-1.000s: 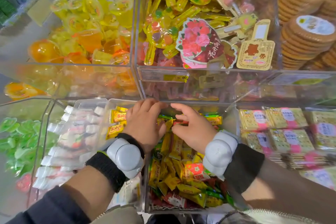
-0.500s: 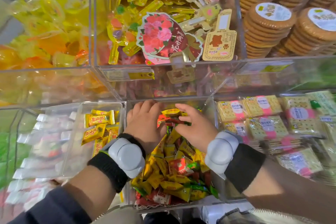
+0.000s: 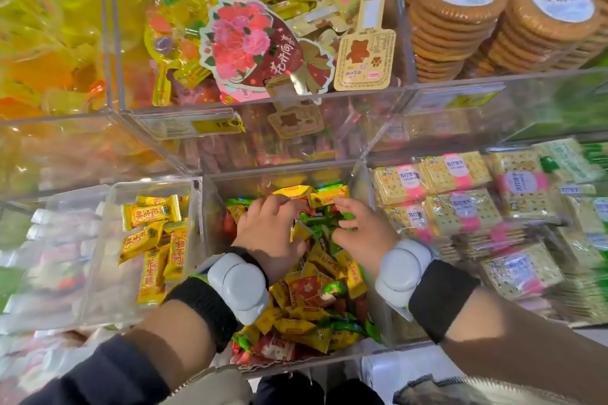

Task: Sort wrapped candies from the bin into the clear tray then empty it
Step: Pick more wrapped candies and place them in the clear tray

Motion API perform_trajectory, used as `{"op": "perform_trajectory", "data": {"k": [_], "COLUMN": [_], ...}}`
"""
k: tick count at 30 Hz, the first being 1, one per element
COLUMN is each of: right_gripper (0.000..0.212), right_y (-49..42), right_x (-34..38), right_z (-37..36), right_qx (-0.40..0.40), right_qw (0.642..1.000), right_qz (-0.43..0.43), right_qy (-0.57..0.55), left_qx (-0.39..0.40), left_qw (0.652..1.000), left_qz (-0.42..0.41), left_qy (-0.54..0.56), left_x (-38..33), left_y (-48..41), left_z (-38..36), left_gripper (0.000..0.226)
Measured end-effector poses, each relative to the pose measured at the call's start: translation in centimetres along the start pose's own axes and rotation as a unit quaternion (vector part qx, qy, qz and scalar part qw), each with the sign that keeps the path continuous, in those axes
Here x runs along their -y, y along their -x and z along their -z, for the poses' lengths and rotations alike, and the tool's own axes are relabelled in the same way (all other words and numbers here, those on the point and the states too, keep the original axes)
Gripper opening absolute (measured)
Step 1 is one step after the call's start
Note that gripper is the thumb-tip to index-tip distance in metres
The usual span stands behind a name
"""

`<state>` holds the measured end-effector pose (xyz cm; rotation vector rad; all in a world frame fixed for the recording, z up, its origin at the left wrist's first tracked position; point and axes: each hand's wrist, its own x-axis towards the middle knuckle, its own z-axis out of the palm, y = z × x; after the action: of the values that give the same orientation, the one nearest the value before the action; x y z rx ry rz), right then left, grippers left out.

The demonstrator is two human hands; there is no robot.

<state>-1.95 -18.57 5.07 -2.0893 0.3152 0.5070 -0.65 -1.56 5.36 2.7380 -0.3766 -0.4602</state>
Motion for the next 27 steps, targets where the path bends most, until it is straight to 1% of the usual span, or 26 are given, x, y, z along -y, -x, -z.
{"op": "perform_trajectory", "data": {"k": [5,9,14,16,19,25,27], "right_gripper": [0.059,0.059,0.065,0.069,0.075,0.082,0.082], "right_y": [0.4,0.6,0.4,0.2,-0.1,-0.7,-0.9], "right_x": [-0.6,-1.3,-2.5,-2.9,-3.3,-3.8,-3.9], "right_z": [-0.3,-0.5,-1.0,-1.3,-1.7,-2.4,-2.6], "right_qx": [0.006,0.027,0.088,0.121,0.176,0.265,0.283], "right_qw": [1.000,0.997,0.989,0.982,0.972,0.939,0.927], "right_qz": [-0.013,-0.029,-0.061,-0.069,-0.082,-0.052,-0.044], "right_qy": [0.025,0.072,0.100,0.125,0.134,0.213,0.243], "left_qx": [0.044,0.091,0.133,0.146,0.161,0.191,0.188], "left_qw": [0.999,0.996,0.991,0.989,0.985,0.977,0.977], "left_qz": [-0.002,-0.003,0.006,0.011,0.007,-0.004,-0.011], "left_qy": [0.004,0.000,-0.019,-0.032,-0.062,-0.089,-0.101], "left_x": [-0.5,-0.9,-0.6,-0.1,0.5,0.9,0.8], "left_y": [-0.3,-0.4,-0.3,-0.1,0.0,0.0,0.1], "left_z": [-1.4,-2.7,-4.3,-4.8,-5.5,-6.2,-6.3], "left_gripper": [0.055,0.060,0.071,0.076,0.081,0.090,0.090]}}
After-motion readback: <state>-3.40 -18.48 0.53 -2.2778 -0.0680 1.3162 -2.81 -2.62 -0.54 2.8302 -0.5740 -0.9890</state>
